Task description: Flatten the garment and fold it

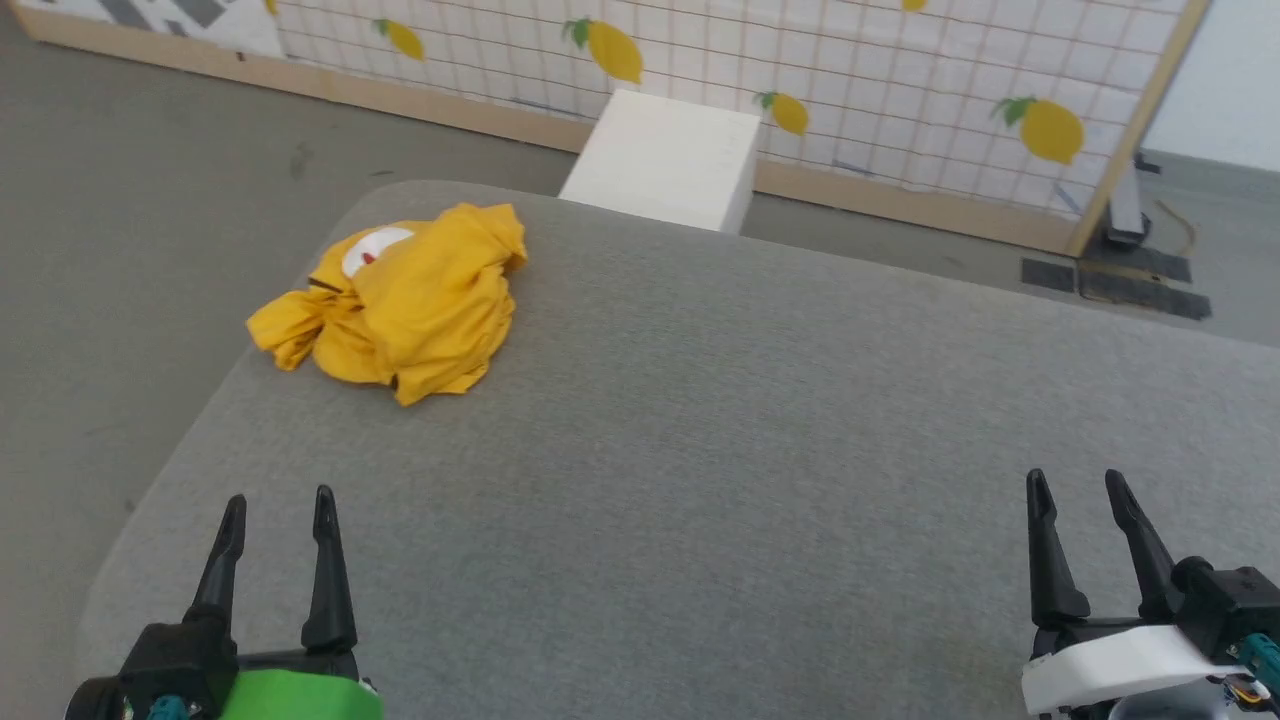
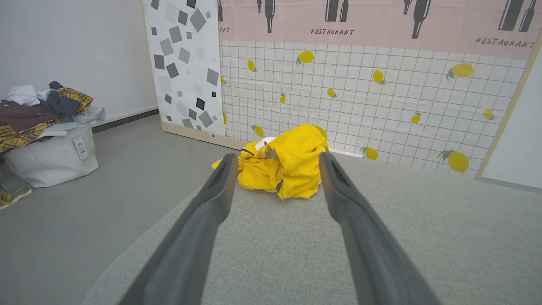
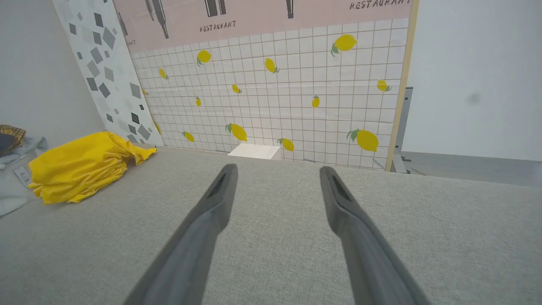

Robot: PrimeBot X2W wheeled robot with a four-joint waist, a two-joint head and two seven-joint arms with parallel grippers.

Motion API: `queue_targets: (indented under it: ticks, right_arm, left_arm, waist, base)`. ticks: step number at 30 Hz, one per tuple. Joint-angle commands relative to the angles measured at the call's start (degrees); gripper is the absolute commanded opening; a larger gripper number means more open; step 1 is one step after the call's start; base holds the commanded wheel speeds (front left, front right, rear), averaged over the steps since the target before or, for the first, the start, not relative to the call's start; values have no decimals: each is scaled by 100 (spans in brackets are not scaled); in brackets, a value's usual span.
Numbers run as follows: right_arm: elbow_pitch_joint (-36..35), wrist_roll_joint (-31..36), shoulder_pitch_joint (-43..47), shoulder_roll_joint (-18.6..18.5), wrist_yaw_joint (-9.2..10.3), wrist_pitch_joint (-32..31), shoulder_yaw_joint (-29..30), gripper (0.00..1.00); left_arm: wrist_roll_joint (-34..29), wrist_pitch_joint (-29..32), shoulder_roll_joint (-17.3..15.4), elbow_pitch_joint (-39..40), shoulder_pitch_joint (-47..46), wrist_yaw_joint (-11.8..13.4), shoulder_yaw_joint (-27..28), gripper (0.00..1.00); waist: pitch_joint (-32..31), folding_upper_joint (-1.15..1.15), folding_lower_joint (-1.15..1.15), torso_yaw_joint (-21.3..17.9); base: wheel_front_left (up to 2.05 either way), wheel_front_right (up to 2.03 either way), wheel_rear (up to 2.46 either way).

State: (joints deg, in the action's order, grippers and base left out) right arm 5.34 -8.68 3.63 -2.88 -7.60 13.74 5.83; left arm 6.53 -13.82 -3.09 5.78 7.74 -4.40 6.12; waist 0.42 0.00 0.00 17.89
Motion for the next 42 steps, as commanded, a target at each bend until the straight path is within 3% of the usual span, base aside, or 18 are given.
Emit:
queue_targets:
  ticks: [1, 13, 22, 31, 37, 42]
  right_arm:
    - [33, -73, 55, 1, 11, 78, -15, 100]
    - [147, -147, 152, 1, 11, 126, -100, 100]
    - [146, -66, 115, 1, 11, 126, -84, 100]
    - [123, -37, 67, 1, 11, 126, 45, 100]
    - [90, -17, 30, 1, 11, 126, 123, 100]
    - [38, 68, -98, 1, 11, 126, 193, 100]
  left_arm:
    - [54, -71, 21, 28, 112, 20, 28, 100]
    - [69, -118, 21, 71, 276, 77, 38, 100]
    - [144, -118, 22, 184, 246, 108, 96, 100]
    - [261, -118, 1, 471, -206, -58, 397, 100]
    - [689, 111, -539, 401, -1052, -210, 557, 100]
    - [1035, 808, -1465, 142, -2060, -272, 695, 100]
  waist:
    - [-91, 0, 0, 287]
    - [-254, 0, 0, 663]
    - [-138, 0, 0, 544]
    - [29, 0, 0, 360]
    - [223, 0, 0, 283]
    - [483, 0, 0, 188]
  base:
    - [0, 0, 0]
    - [0, 0, 0]
    - [0, 0, 0]
    - [0, 0, 0]
    - [0, 0, 0]
    - [0, 0, 0]
